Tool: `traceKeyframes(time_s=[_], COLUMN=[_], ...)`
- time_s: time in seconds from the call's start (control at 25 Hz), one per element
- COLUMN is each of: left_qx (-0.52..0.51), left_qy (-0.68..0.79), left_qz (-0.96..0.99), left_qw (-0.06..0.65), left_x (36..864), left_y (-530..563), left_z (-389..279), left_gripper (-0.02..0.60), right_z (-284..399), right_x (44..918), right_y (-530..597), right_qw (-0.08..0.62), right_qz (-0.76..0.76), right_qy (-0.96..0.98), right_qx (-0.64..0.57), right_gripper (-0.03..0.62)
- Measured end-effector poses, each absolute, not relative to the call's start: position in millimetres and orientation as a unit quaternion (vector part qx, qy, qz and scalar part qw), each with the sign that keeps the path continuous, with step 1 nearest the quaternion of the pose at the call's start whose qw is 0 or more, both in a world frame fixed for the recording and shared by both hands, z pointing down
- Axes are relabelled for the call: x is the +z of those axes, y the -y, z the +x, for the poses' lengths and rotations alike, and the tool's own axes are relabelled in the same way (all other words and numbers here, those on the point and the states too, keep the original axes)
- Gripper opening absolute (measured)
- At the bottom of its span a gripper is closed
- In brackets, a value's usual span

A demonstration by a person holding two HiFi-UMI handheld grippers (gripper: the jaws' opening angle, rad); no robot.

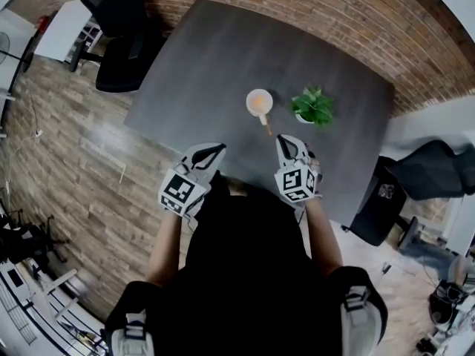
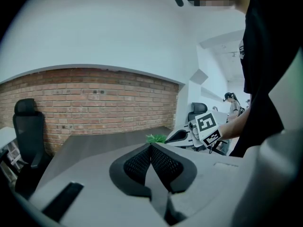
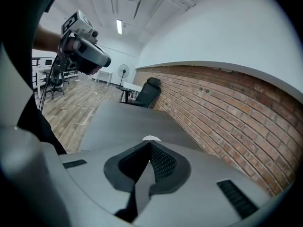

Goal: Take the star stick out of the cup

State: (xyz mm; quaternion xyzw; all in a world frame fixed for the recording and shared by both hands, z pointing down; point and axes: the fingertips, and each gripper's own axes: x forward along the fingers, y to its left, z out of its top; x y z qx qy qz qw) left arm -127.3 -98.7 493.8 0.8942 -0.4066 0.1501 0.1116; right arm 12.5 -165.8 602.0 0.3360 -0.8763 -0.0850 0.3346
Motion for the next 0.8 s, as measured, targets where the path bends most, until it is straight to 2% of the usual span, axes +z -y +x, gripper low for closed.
traceKeyframes(time_s=[0.8], left_qx=[0.168], left_qy=[0.297], left_qz=[0.933], left_qw=[0.111], left_x=[494.7], left_y=[150.5], left_z=[-118.3], left_gripper=[0.002], right_z=[3.4], right_x=[630.4], right_y=[168.6], right_qw=[0.37], right_qz=[0.383], right_qy=[0.846], right_qx=[-0.037], right_gripper=[0.041])
